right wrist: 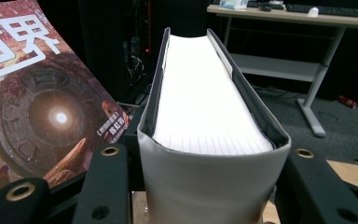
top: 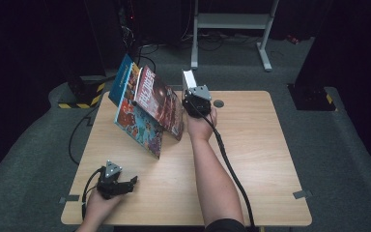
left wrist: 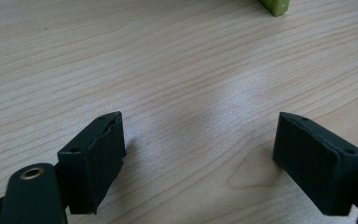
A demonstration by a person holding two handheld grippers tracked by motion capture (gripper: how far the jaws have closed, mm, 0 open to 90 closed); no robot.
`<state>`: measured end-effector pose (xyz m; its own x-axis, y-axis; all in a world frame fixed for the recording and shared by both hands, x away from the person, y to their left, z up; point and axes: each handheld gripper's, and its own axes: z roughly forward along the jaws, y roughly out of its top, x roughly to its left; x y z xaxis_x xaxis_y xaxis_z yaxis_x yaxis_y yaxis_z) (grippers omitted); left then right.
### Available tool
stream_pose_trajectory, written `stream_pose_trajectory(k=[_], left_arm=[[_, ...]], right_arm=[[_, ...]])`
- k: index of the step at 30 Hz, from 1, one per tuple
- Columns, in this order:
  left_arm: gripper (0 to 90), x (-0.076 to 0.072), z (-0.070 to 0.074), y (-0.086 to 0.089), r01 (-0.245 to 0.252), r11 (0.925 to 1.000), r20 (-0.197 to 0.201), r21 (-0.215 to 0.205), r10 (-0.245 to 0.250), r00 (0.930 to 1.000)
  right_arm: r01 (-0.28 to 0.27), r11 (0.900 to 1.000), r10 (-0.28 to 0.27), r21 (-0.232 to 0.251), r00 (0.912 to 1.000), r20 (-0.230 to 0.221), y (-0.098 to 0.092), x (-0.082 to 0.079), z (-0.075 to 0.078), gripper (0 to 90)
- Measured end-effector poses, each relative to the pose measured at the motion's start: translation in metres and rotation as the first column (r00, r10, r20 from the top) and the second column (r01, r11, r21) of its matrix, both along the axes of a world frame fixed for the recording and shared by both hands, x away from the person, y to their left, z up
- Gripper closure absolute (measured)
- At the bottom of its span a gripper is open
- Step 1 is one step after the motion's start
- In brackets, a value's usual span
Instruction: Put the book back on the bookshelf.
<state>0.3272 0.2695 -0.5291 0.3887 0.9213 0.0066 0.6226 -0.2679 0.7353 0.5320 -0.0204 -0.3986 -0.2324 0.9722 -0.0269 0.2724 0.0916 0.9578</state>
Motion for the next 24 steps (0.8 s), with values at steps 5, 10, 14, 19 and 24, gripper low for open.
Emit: stream_pose_trajectory(k=[5, 10, 14, 19, 24], left_arm=[[16.7, 0.000, 0.000, 0.000, 0.000, 1.0000, 0.000, 0.000, 0.000, 1.0000], [16.7, 0.000, 0.000, 0.000, 0.000, 1.0000, 0.005, 0.005, 0.000, 1.0000], [16.8, 0.000, 0.000, 0.000, -0.002, 1.0000, 0.005, 0.005, 0.002, 1.0000], [16.8, 0.000, 0.000, 0.000, -0.002, 1.0000, 0.004, 0.005, 0.002, 1.0000], [16.8, 0.000, 0.000, 0.000, -0.002, 1.0000, 0.004, 0.004, 0.002, 1.0000]], right_arm=[[-0.011, 1.000, 0.011, 0.019, 0.9998, -0.014, -0.006, -0.002, -0.002, 52.6], [-0.019, 0.999, 0.020, 0.039, 0.9995, -0.026, -0.010, -0.003, 0.001, 49.8], [-0.033, 0.998, 0.034, 0.050, 0.9990, -0.029, -0.011, -0.005, 0.003, 45.1], [-0.051, 0.997, 0.054, 0.061, 0.9973, -0.049, -0.013, -0.005, 0.006, 37.6], [-0.060, 0.996, 0.064, 0.061, 0.9962, -0.059, -0.016, -0.007, 0.008, 34.1]])
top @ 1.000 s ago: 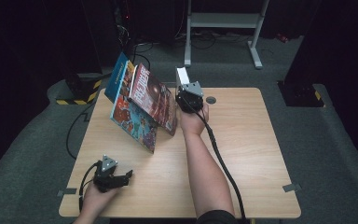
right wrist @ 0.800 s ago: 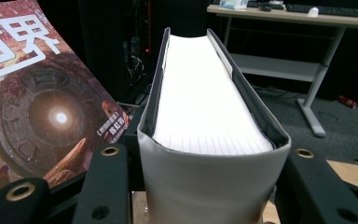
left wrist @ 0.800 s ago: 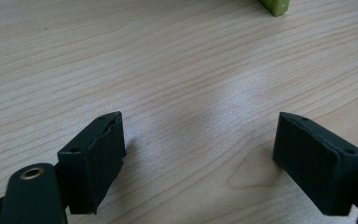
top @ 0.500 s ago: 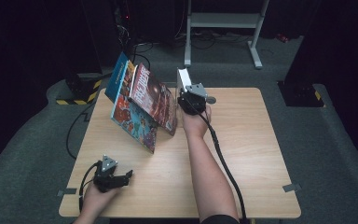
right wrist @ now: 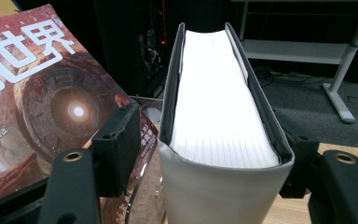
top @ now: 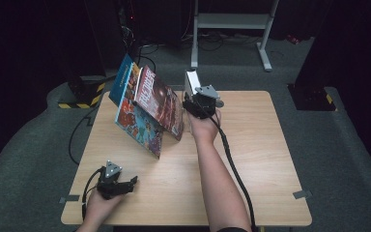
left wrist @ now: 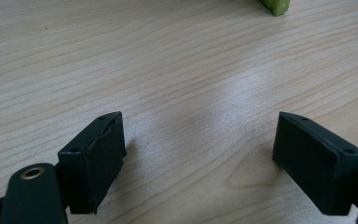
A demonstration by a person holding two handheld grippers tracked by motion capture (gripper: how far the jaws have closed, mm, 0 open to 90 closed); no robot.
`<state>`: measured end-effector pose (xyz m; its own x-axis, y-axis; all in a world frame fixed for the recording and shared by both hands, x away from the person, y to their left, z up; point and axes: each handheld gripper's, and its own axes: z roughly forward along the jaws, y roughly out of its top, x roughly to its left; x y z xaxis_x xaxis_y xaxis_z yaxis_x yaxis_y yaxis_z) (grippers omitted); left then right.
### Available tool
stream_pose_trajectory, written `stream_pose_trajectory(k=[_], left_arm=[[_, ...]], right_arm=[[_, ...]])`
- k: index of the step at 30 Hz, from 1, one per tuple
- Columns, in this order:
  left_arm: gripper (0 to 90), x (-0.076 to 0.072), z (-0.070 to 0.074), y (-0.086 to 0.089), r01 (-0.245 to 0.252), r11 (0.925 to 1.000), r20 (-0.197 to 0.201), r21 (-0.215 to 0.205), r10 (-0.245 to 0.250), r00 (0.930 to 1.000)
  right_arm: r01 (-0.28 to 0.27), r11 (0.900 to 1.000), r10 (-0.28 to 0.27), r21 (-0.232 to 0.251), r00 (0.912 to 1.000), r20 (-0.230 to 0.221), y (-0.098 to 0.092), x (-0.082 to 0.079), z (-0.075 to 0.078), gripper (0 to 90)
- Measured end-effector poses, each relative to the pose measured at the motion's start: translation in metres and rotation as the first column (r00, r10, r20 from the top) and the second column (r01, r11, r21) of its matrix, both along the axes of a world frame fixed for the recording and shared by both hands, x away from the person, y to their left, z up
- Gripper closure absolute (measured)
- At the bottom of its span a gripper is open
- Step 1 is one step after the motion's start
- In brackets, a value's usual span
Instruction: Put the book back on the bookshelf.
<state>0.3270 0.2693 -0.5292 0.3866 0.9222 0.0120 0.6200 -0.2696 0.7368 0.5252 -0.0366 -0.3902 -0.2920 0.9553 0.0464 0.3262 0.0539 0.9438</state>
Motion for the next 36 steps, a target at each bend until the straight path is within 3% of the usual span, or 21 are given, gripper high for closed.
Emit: stream_pose_trajectory(k=[9, 13, 15, 21, 29, 36], left_arm=[[16.6, 0.000, 0.000, 0.000, -0.006, 1.0000, -0.001, -0.001, 0.006, 1.0000], [13.9, 0.001, 0.000, 0.000, -0.019, 0.9998, -0.007, 0.001, 0.019, 0.9998], [13.8, 0.001, 0.000, 0.000, -0.020, 0.9998, -0.008, 0.000, 0.020, 0.9998], [13.8, 0.001, 0.000, 0.000, -0.020, 0.9998, -0.007, 0.002, 0.020, 0.9998], [13.9, 0.001, 0.000, -0.001, -0.019, 0.9998, -0.010, 0.003, 0.019, 0.9998], [14.0, 0.001, 0.000, -0.002, -0.015, 0.9999, -0.008, 0.000, 0.015, 0.9999]], right_arm=[[-0.011, 1.000, 0.011, -0.002, 0.9999, 0.012, -0.003, -0.006, 0.004, 30.3], [-0.018, 1.000, 0.018, -0.014, 0.9996, 0.021, -0.004, -0.010, 0.005, 29.3], [-0.013, 0.999, 0.014, -0.048, 0.9995, 0.027, -0.003, -0.014, 0.003, 27.8], [-0.027, 0.999, 0.029, -0.044, 0.9992, 0.028, -0.006, -0.020, 0.000, 24.3], [-0.050, 0.998, 0.050, -0.026, 0.9987, 0.007, -0.015, -0.030, -0.008, 15.9], [-0.072, 0.996, 0.071, -0.042, 0.9972, -0.023, -0.021, -0.041, -0.015, 12.0]])
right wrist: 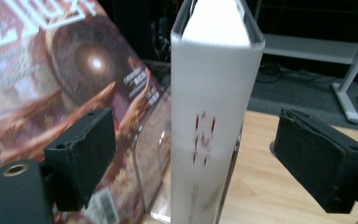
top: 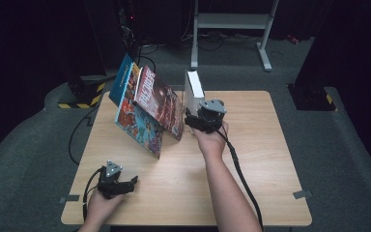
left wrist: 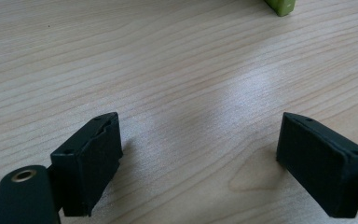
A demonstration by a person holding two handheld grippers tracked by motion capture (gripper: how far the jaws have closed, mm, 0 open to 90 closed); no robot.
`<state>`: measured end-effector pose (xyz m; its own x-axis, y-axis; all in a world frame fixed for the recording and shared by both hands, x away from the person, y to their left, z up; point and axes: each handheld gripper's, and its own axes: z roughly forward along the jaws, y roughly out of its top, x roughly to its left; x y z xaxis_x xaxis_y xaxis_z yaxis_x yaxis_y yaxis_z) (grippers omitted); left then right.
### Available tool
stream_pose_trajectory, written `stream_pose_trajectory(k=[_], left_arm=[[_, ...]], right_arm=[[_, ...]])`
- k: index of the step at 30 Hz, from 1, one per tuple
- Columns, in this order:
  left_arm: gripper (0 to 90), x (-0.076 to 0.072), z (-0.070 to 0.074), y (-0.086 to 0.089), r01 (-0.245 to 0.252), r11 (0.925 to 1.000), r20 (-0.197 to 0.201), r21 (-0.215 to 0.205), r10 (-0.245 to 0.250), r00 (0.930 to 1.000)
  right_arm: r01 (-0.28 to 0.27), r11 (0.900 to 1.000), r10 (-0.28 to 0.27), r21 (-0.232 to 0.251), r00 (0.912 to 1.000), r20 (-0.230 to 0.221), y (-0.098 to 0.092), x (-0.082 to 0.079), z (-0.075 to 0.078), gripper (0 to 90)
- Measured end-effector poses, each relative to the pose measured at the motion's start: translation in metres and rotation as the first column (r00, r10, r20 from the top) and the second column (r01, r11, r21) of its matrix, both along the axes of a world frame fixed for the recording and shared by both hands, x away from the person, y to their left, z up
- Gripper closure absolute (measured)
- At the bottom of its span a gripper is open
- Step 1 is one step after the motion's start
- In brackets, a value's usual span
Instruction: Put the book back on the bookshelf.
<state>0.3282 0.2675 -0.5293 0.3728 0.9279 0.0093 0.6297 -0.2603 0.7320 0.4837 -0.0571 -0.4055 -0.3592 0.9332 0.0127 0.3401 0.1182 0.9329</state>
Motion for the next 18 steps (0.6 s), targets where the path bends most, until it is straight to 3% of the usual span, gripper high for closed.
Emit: stream_pose_trajectory(k=[3, 18], left_arm=[[14.0, 0.001, 0.000, -0.001, 0.001, 1.0000, 0.005, -0.005, -0.001, 1.0000], [14.1, 0.000, 0.000, -0.001, 0.002, 1.0000, 0.001, -0.003, -0.002, 1.0000]], right_arm=[[-0.016, 1.000, 0.016, -0.004, 0.9996, 0.021, -0.006, -0.013, -0.007, 12.0], [-0.065, 0.998, 0.065, -0.004, 0.9976, -0.022, -0.046, -0.064, -0.034, 11.9]])
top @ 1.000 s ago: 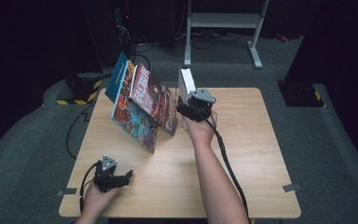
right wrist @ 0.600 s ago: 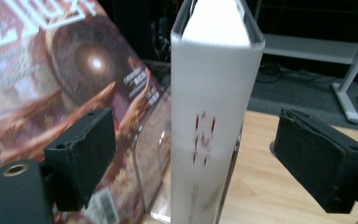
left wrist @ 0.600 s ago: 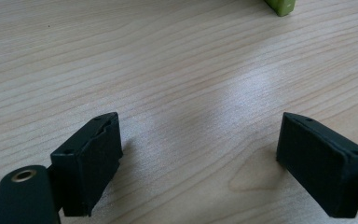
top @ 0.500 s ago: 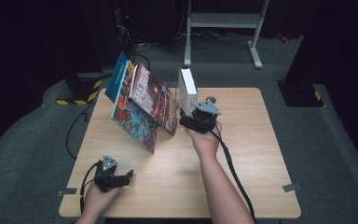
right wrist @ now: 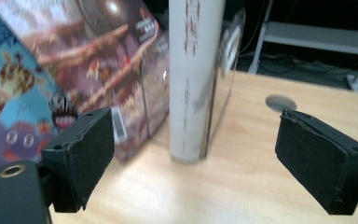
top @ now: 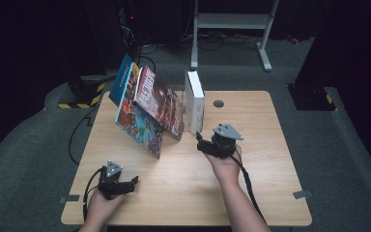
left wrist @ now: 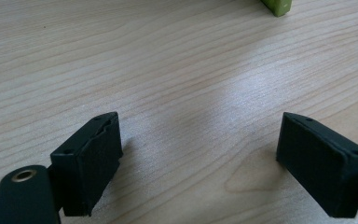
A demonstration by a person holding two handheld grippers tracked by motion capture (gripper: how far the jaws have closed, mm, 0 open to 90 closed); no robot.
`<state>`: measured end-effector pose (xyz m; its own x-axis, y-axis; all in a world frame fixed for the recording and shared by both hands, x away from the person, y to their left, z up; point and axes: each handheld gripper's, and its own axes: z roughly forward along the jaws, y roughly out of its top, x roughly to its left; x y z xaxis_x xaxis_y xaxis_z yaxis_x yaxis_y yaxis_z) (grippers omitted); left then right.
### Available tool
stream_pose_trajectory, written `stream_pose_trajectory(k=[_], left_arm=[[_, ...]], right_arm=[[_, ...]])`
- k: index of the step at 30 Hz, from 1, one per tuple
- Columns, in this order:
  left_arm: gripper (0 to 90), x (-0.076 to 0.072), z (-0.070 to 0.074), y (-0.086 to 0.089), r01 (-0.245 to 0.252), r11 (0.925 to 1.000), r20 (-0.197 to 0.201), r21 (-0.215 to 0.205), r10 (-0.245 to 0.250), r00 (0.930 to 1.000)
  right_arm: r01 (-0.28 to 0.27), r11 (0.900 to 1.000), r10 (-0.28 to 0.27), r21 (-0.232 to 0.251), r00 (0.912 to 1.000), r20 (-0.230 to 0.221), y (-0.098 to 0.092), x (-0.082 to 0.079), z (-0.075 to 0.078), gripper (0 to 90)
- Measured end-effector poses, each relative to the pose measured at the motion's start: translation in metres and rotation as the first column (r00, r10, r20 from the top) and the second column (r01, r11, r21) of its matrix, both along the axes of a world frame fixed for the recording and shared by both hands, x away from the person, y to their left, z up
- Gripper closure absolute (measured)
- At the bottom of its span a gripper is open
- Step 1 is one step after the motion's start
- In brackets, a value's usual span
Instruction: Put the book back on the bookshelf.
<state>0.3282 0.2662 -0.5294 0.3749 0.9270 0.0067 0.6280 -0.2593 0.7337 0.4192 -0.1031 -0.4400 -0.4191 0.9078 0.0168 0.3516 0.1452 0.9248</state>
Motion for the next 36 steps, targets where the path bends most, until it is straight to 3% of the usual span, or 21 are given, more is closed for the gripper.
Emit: stream_pose_trajectory(k=[4, 6, 9, 19, 20, 24, 26, 28, 30, 32, 36], left_arm=[[14.1, 0.000, 0.000, 0.000, -0.003, 1.0000, 0.002, -0.003, 0.003, 1.0000], [14.1, -0.001, 0.000, 0.000, -0.002, 1.0000, 0.002, -0.004, 0.002, 1.0000], [14.2, -0.001, 0.000, 0.000, -0.001, 1.0000, 0.001, -0.003, 0.001, 1.0000], [14.2, -0.001, 0.000, 0.000, 0.000, 1.0000, 0.000, -0.001, 0.000, 1.0000], [14.3, -0.001, 0.000, 0.000, -0.001, 1.0000, 0.002, -0.003, 0.001, 1.0000], [14.3, -0.001, 0.000, 0.000, -0.002, 1.0000, 0.001, -0.006, 0.002, 1.0000], [14.3, -0.001, 0.000, 0.000, -0.001, 1.0000, 0.002, -0.003, 0.001, 1.0000], [14.4, -0.001, 0.000, 0.000, -0.002, 1.0000, 0.001, -0.005, 0.002, 1.0000], [14.4, -0.001, 0.000, 0.000, -0.002, 1.0000, 0.001, -0.005, 0.002, 1.0000], [14.3, -0.001, 0.000, 0.000, 0.000, 1.0000, 0.001, -0.002, 0.000, 1.0000], [14.4, -0.001, 0.000, 0.000, -0.001, 1.0000, 0.000, -0.006, 0.001, 1.0000]], right_arm=[[-0.017, 1.000, 0.017, 0.005, 0.9997, -0.016, -0.018, -0.025, -0.013, 11.9], [-0.021, 1.000, 0.021, 0.004, 0.9996, -0.017, -0.021, -0.029, -0.015, 11.9], [-0.022, 1.000, 0.021, -0.020, 0.9986, -0.049, -0.036, -0.047, -0.028, 12.0], [-0.005, 0.998, -0.003, -0.065, 0.9917, -0.129, -0.078, -0.076, -0.060, 12.2], [-0.004, 0.996, -0.011, -0.094, 0.9884, -0.151, -0.088, -0.080, -0.068, 12.3], [0.009, 0.992, -0.035, -0.125, 0.9780, -0.206, -0.103, -0.082, -0.077, 12.5], [0.015, 0.988, -0.054, -0.155, 0.9661, -0.252, -0.116, -0.082, -0.081, 13.4], [0.031, 0.988, -0.076, -0.151, 0.9506, -0.301, -0.123, -0.080, -0.083, 13.6], [0.034, 0.989, -0.079, -0.144, 0.9448, -0.318, -0.126, -0.079, -0.083, 13.5], [0.016, 0.986, -0.073, -0.167, 0.9363, -0.344, -0.126, -0.076, -0.084, 13.1], [0.009, 0.982, -0.075, -0.191, 0.9374, -0.340, -0.121, -0.075, -0.085, 12.6]])
